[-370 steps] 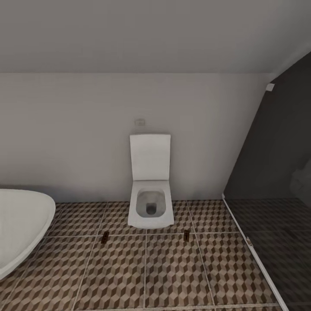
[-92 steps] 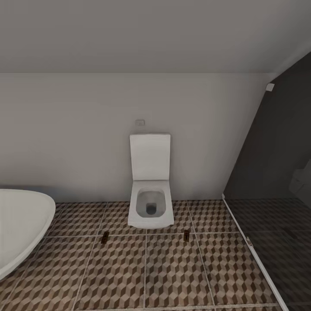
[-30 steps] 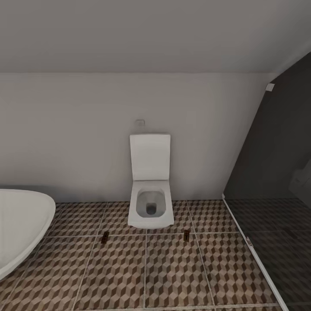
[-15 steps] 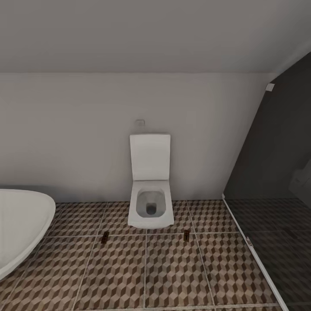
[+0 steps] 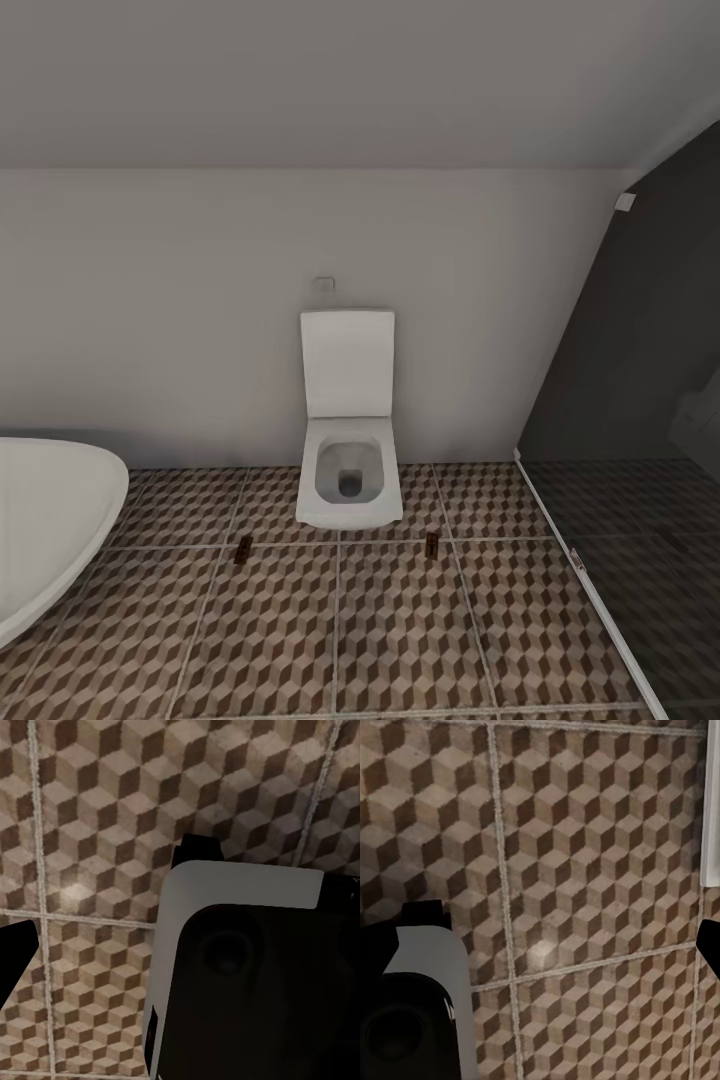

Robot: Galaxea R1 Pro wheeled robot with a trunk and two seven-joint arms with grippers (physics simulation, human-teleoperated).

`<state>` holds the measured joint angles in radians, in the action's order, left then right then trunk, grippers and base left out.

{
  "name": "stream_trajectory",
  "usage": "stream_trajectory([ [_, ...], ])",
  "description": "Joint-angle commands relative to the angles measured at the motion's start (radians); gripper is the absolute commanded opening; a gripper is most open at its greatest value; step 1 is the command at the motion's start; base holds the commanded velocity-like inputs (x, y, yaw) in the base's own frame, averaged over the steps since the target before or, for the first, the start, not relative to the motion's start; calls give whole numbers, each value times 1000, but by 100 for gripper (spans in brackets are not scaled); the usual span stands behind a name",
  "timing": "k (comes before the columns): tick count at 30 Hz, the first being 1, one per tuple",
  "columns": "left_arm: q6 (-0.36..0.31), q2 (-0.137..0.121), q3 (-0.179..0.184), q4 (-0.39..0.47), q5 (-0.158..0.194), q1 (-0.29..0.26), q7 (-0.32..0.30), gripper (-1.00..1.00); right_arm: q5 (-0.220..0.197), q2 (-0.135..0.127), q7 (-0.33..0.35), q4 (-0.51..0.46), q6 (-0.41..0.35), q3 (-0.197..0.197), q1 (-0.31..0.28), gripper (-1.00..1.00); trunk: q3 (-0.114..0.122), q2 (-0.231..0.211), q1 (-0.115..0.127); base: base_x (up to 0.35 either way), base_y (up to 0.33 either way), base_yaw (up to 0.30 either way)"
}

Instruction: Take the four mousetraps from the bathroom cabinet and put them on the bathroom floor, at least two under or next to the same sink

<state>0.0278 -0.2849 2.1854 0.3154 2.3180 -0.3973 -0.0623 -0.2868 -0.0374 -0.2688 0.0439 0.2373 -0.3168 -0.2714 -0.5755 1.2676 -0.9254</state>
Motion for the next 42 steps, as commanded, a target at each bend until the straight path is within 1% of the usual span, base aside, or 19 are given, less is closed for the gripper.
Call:
stream_trajectory([
  [1, 3, 0, 8, 2, 11, -2, -4, 100, -9, 1, 0, 4, 7, -8, -1, 100, -1, 1, 0, 0, 0, 0],
  [42, 3, 0, 8, 2, 11, -2, -4, 100, -9, 0, 0, 4, 7, -8, -2, 100, -1, 1, 0, 0, 0, 0],
])
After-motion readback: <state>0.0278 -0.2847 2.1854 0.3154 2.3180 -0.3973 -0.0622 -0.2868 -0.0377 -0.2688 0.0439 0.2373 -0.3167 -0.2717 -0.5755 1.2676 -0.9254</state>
